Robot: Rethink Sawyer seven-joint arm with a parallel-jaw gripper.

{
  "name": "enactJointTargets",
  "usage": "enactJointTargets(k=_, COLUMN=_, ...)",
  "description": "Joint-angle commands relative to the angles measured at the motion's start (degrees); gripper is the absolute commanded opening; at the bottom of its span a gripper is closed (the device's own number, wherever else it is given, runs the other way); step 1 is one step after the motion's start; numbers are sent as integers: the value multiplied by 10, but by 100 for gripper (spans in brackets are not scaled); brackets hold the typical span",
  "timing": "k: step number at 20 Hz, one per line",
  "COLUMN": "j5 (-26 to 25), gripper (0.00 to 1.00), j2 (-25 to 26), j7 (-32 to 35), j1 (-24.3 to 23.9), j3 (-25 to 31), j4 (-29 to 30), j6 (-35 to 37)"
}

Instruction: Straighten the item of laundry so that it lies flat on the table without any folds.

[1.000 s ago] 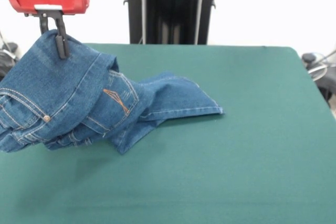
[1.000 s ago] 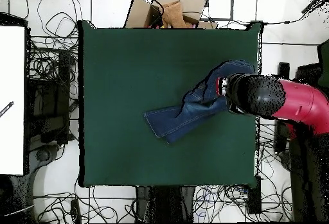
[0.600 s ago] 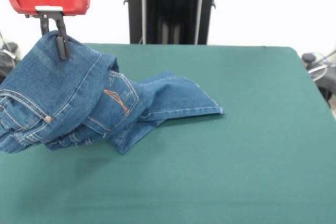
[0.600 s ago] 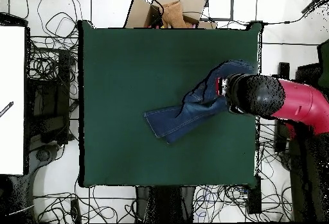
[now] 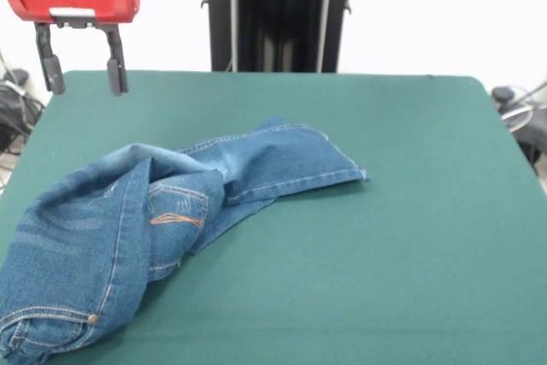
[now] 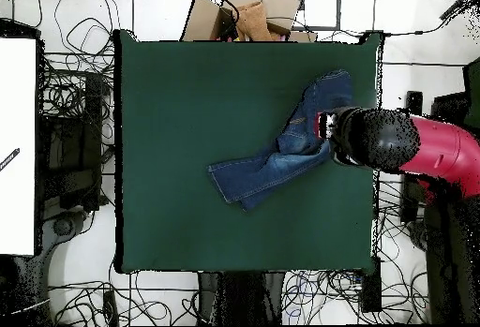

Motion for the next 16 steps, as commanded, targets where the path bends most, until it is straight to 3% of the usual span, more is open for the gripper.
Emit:
enactJointTargets(k=1, j5=0, gripper=100, j2=-8, j7=-32, j1=-11, j3=17, j4=32, j6=-8)
enactJointTargets(k=7, j5=-6, gripper=100, j2=4, j7=-42, j1=-3, j3=11, j4=20, j6=31)
enactJointTargets(k=12, j5=3, gripper=100, j2=3, j7=-42, j1=-9, j3=26, j4=30, j6=4)
enactJointTargets(k=16, j5=0, gripper=100, j2=5, j7=-46, j1=-3, j3=21, j4=27, j6=26)
